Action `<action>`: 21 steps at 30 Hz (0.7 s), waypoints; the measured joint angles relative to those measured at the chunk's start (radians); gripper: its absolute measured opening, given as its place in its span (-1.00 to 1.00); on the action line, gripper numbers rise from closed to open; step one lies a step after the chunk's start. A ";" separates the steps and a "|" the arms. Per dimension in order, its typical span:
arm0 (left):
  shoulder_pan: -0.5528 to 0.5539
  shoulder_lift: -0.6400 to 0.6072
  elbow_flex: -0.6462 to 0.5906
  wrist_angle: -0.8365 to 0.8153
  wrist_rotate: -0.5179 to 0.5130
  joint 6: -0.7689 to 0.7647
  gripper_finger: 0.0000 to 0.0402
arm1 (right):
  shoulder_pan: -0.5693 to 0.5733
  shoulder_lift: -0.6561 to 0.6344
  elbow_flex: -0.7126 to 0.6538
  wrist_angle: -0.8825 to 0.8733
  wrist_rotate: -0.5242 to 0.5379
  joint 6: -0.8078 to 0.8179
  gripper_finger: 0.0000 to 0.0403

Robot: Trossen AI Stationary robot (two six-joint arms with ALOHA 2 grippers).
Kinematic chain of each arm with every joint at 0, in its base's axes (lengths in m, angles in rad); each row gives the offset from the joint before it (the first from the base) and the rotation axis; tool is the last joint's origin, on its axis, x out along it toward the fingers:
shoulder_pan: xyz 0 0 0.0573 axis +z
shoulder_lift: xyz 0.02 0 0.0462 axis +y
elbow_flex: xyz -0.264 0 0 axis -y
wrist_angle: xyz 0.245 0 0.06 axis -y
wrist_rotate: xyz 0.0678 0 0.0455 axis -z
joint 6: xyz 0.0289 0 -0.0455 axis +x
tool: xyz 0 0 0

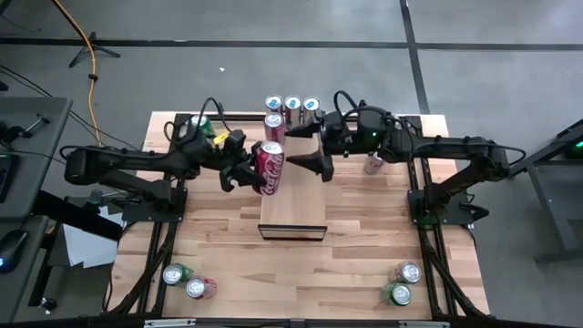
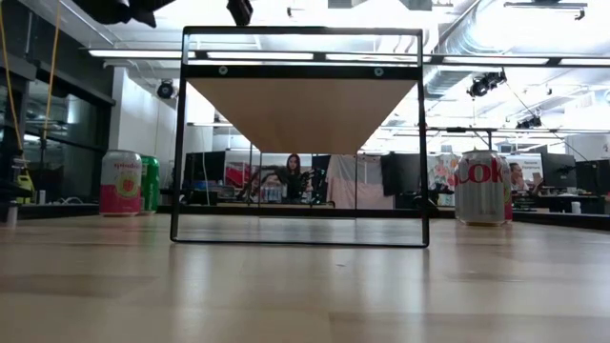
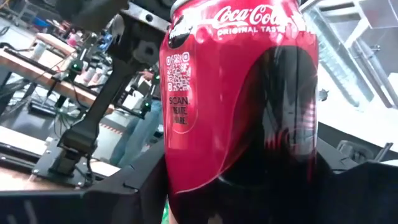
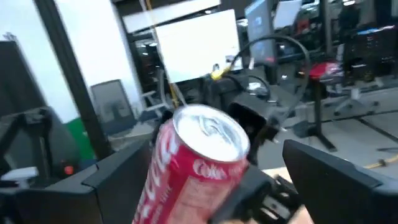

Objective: Place canned beverage on shelf
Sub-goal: Put the top red white soda can on the shelf

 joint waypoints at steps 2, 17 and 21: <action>0.001 0.018 0.012 0.020 0.001 0.000 0.06 | -0.006 0.002 0.000 0.001 -0.036 0.030 0.74; -0.001 0.179 0.157 0.024 0.069 0.020 0.06 | 0.023 0.023 0.000 0.021 -0.116 0.077 0.74; -0.002 0.184 0.163 0.022 0.072 0.039 0.06 | 0.022 0.023 0.000 0.023 -0.146 0.078 0.73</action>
